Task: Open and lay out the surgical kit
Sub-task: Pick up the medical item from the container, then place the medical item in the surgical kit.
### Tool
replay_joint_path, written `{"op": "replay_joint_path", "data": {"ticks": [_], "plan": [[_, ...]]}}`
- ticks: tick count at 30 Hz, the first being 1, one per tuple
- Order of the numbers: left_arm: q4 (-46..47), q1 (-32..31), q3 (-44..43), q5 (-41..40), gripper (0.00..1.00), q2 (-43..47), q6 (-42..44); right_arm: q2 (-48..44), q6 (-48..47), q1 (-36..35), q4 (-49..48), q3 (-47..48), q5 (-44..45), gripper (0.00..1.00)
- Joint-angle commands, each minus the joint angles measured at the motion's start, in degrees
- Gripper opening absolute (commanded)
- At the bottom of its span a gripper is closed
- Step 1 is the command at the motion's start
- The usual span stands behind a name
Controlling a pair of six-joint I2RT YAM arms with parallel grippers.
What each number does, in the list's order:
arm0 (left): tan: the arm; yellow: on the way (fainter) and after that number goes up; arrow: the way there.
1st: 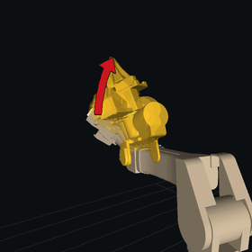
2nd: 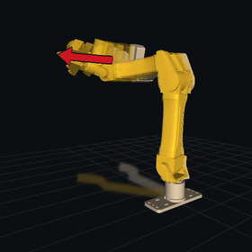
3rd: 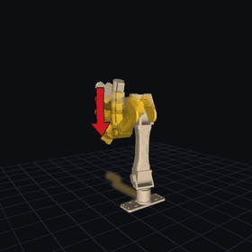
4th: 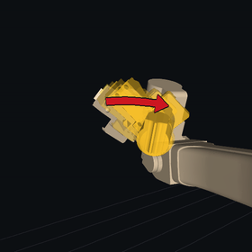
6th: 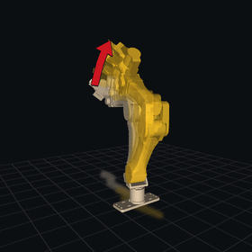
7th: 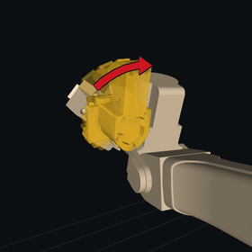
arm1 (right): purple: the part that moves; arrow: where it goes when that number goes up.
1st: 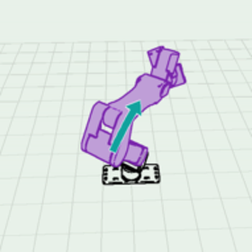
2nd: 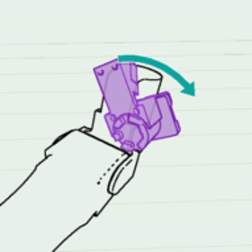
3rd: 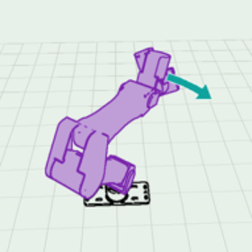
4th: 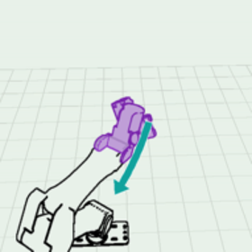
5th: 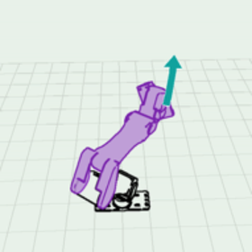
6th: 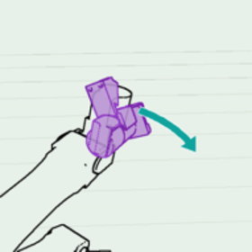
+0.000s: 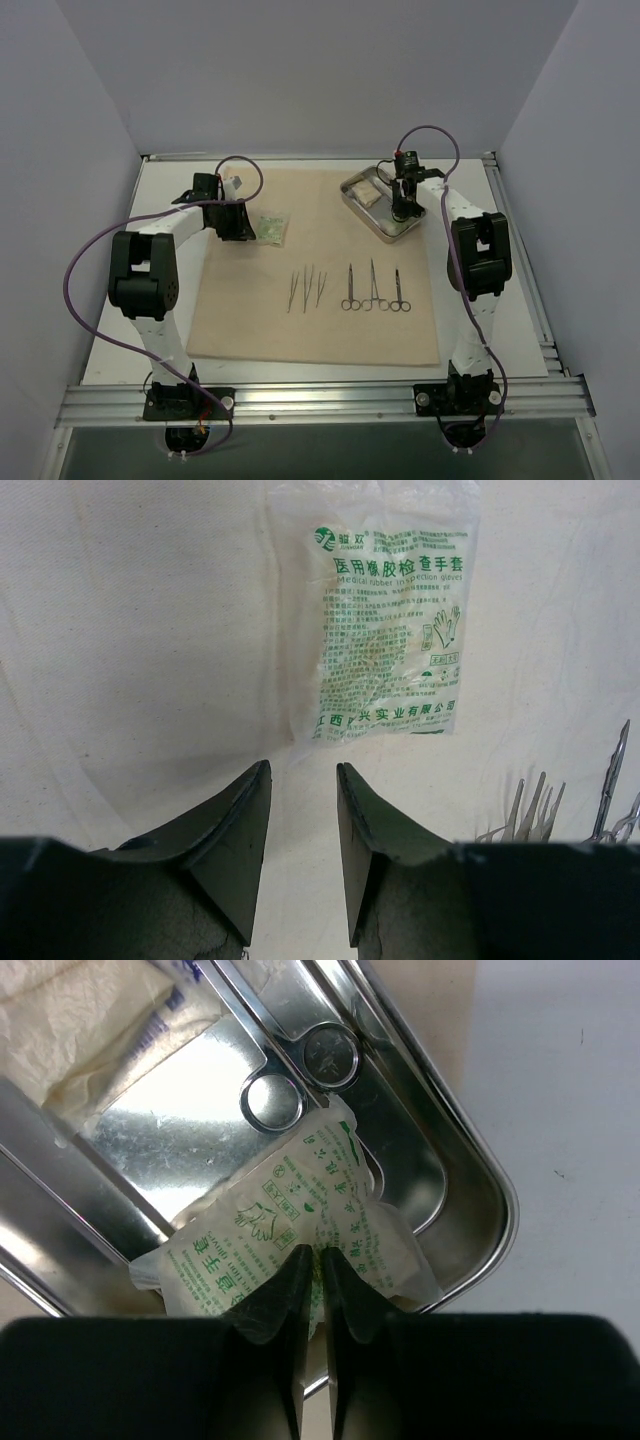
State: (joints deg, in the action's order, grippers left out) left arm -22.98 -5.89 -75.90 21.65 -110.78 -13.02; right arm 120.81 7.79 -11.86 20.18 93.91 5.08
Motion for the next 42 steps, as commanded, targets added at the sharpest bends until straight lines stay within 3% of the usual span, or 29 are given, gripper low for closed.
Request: {"op": "replay_joint_path", "data": {"ticks": [1, 3, 15, 24, 29, 34, 42], "plan": [[-0.13, 0.09, -2.33, 0.85, 0.42, 2.94, 0.54, -0.66, -0.23, -0.45, 1.52, 1.37, 0.54, 0.04], [-0.13, 0.18, -2.41, 0.76, 0.42, 3.03, 0.62, -1.54, -0.23, -0.45, 1.09, 1.10, 0.54, 0.00], [-0.22, 0.27, -2.50, 0.85, 0.42, 3.64, 1.33, -7.78, -2.69, -1.85, -1.11, 1.89, 2.30, 0.00], [-0.40, 1.06, -2.85, 0.76, 0.42, 3.56, 1.33, -12.71, -12.36, -11.07, -4.98, 4.62, 5.29, 0.00], [-0.48, 1.32, -2.76, 0.41, 0.42, 3.82, 1.50, -13.68, -17.18, -14.24, -13.58, 1.38, -4.62, 0.00], [-0.83, 1.58, -2.76, 0.24, 0.42, 3.91, 1.59, -10.08, -20.10, -15.48, -22.81, -0.66, -23.32, 0.00], [-0.84, 1.58, -2.85, 0.50, 0.42, 3.64, 1.41, 1.26, -20.54, -17.14, -22.47, 6.46, -28.72, 0.00]]}}
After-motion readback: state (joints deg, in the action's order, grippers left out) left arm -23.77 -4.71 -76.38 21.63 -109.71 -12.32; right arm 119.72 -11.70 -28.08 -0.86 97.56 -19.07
